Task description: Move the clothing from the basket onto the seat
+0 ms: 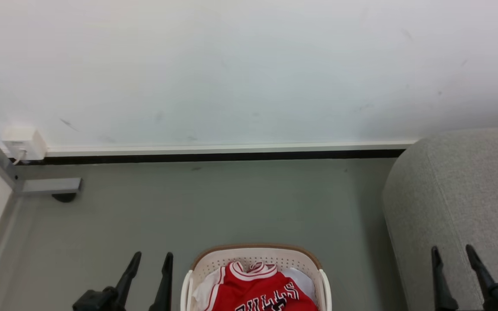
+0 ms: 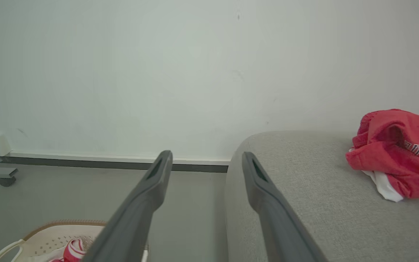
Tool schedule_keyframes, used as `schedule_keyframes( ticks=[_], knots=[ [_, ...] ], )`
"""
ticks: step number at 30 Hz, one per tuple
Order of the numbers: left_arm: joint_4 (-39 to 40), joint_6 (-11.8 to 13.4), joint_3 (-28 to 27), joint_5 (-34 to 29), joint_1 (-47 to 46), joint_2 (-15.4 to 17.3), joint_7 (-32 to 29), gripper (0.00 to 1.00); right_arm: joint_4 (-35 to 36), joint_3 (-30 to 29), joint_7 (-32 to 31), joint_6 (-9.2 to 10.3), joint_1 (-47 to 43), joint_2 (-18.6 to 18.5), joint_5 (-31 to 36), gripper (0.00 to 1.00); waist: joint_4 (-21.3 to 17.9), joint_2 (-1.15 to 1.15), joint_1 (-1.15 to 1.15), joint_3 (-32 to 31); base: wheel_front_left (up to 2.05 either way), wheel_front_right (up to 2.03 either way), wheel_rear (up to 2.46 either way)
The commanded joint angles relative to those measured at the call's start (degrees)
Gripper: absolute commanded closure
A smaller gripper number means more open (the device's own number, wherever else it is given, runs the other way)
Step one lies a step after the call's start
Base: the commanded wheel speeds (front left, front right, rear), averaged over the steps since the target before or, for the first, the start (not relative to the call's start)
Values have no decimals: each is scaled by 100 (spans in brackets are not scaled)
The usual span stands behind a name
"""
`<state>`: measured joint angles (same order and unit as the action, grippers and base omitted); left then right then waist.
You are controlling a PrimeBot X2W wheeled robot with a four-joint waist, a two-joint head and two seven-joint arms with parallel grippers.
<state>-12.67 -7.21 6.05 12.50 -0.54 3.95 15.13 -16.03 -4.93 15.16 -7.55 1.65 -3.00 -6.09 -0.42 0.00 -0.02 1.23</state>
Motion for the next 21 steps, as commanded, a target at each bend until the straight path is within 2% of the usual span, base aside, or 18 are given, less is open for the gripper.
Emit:
schedule_keyframes(
  ticks=[1, 11, 16, 21],
  knots=[
    [38, -14, -49, -59, 119, -41, 3, 0, -33, 50, -2, 12, -118, 0, -5, 0, 83, 0, 2, -79, 0, 0, 0],
    [138, -27, -104, -142, 213, -94, 3, 0, -109, 276, -2, 12, -42, 1, -227, 0, 67, 0, 2, -85, 0, 0, 0],
    [152, -28, 48, -145, 89, -95, 3, 0, -53, 264, -2, 12, 65, 3, -246, 0, -101, 0, 2, 51, 0, 0, 0],
    [52, -29, 290, -216, -270, -95, 3, 0, 54, 200, -2, 12, 261, 1, -259, 0, -334, 0, 2, 456, 0, 0, 0]
  ],
)
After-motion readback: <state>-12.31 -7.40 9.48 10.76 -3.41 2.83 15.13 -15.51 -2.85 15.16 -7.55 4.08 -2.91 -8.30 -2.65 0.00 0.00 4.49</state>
